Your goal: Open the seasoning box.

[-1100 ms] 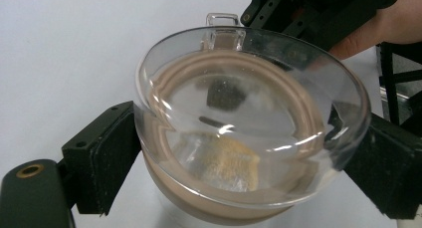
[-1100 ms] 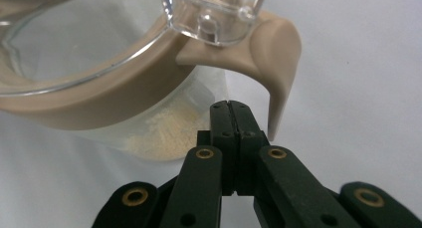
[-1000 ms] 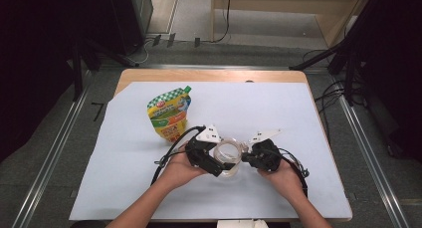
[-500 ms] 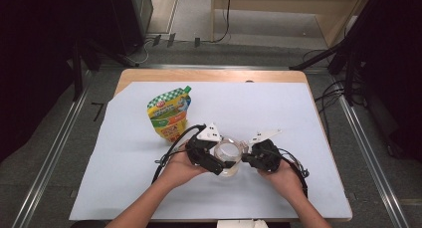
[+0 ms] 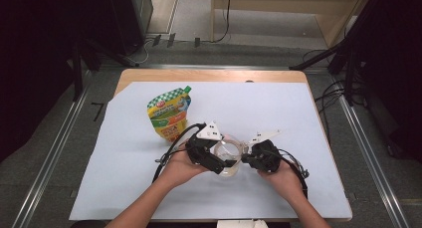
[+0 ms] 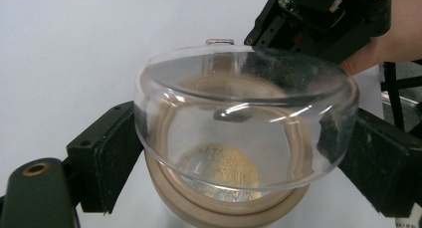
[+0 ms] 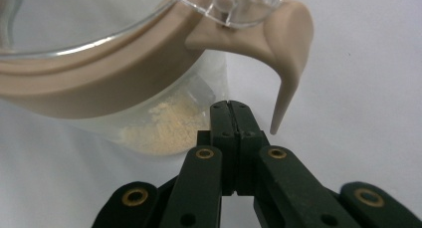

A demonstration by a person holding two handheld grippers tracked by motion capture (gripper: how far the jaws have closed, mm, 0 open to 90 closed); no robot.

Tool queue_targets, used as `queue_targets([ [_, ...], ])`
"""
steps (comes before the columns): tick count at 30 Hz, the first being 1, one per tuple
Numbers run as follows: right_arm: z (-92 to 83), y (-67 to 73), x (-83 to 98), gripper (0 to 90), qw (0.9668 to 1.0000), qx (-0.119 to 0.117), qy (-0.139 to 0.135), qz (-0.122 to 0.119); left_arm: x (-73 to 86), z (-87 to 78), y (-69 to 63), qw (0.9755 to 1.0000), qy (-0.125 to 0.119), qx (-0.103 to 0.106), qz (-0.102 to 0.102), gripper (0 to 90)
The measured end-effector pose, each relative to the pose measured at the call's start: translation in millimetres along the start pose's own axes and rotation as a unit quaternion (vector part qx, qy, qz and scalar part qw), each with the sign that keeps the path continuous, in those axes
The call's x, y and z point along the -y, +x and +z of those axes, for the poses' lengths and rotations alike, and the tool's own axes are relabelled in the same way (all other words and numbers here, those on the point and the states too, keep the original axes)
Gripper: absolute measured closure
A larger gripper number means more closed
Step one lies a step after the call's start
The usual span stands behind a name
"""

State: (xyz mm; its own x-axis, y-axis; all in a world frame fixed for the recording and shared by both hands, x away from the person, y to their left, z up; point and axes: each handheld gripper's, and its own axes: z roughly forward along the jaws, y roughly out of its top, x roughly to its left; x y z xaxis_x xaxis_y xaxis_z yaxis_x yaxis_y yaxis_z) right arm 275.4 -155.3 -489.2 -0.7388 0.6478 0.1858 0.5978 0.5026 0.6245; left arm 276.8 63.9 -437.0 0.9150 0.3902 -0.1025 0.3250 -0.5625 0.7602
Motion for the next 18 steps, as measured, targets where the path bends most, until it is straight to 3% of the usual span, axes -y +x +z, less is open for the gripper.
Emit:
queue_targets([
  [4,-0.1,0.3,1.0,90.0,1.0000,-0.002,-0.004,-0.001,-2.4,-1.5,-0.1,1.0000,-0.007,0.003,0.001,10.7],
  [7,-1.1,1.6,1.9,90.0,1.0000,-0.006,-0.005,0.001,-5.6,-4.9,1.3,0.9986,-0.032,0.037,-0.020,14.3],
  [8,-1.2,3.2,2.5,90.0,1.0000,-0.006,-0.005,0.003,-7.1,-5.5,0.5,0.9985,-0.034,0.039,-0.019,18.0],
  [13,-2.9,6.7,4.8,90.0,1.0000,-0.003,-0.004,0.002,-15.6,-7.4,-5.1,0.9995,-0.015,0.027,-0.003,23.0],
  [18,-5.9,9.2,7.2,90.0,1.0000,-0.007,-0.005,0.002,-23.9,-9.2,-6.2,0.9979,0.013,0.063,-0.012,42.2],
])
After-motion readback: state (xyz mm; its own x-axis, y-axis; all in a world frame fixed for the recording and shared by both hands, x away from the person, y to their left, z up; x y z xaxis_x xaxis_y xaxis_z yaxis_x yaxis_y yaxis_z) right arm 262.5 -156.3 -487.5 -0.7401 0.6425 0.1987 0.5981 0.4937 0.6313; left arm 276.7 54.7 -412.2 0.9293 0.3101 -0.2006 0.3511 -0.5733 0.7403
